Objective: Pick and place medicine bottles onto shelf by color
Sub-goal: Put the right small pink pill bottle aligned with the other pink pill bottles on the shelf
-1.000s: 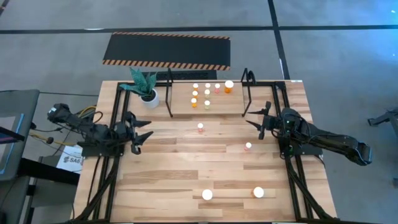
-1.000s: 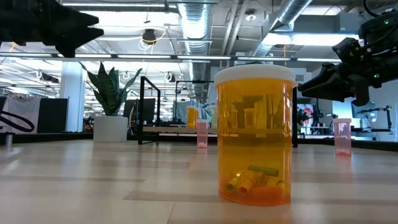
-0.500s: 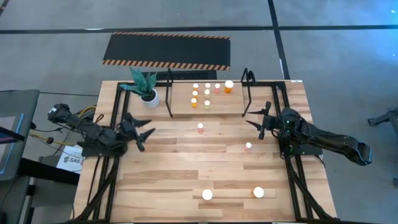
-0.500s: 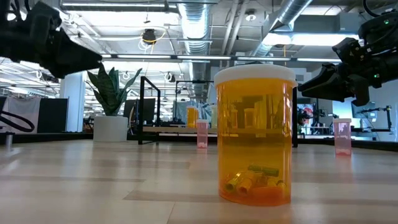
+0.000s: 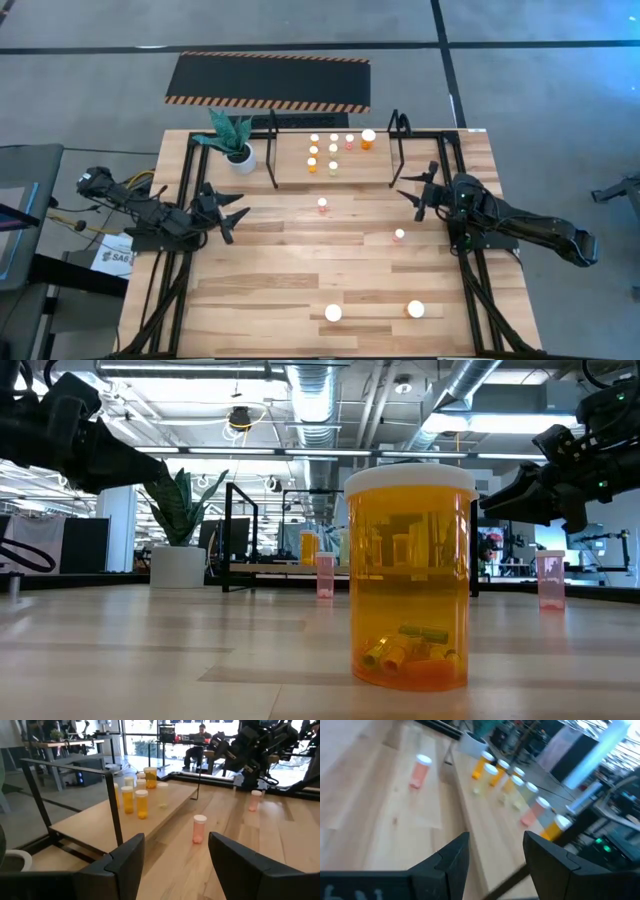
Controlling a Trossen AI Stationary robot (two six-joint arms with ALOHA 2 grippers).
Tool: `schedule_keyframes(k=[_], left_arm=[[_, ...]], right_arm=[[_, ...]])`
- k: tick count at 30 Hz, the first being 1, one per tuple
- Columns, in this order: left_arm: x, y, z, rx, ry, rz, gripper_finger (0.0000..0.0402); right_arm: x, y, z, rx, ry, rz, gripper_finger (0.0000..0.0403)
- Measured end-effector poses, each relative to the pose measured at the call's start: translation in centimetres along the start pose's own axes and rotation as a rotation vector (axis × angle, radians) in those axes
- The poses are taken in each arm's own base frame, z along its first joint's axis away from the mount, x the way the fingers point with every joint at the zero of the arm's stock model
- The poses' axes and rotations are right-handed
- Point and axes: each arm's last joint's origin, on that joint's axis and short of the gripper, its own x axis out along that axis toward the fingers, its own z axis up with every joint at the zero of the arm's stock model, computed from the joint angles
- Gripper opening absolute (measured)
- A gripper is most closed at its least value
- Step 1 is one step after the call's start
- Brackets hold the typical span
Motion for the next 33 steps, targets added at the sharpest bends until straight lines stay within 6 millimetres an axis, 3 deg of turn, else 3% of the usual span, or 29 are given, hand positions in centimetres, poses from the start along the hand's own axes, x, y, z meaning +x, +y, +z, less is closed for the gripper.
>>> schedule_keyframes(k=[6,9,16,18,33], left_arm=[[0.0,0.0,0.0,-0.004,0.0,0.0,0.0208],[0.0,0.0,0.0,-0.004,0.001,0.0,0.0208],[0.0,0.0,0.0,-0.004,0.001,-0.001,0.0208],[0.0,0.0,0.0,-0.005,0.001,-0.001,0.0208],[0.0,0.0,0.0,-0.005,0.001,-0.001,0.0208]], right_arm=[[0.0,-0.1,-0.1,0.003,0.014,-0.03,0.0207],[0.0,-0.3,0.2,0.094,-0.016,-0.042,0.0207],[-0.1,-0.1,1.2,0.766,-0.131,0.061,0.0207],[0.0,0.1,1.2,0.88,-0.116,0.084,0.0207],[0.0,0.6,0.2,0.905,0.017,0.082,0.0207]])
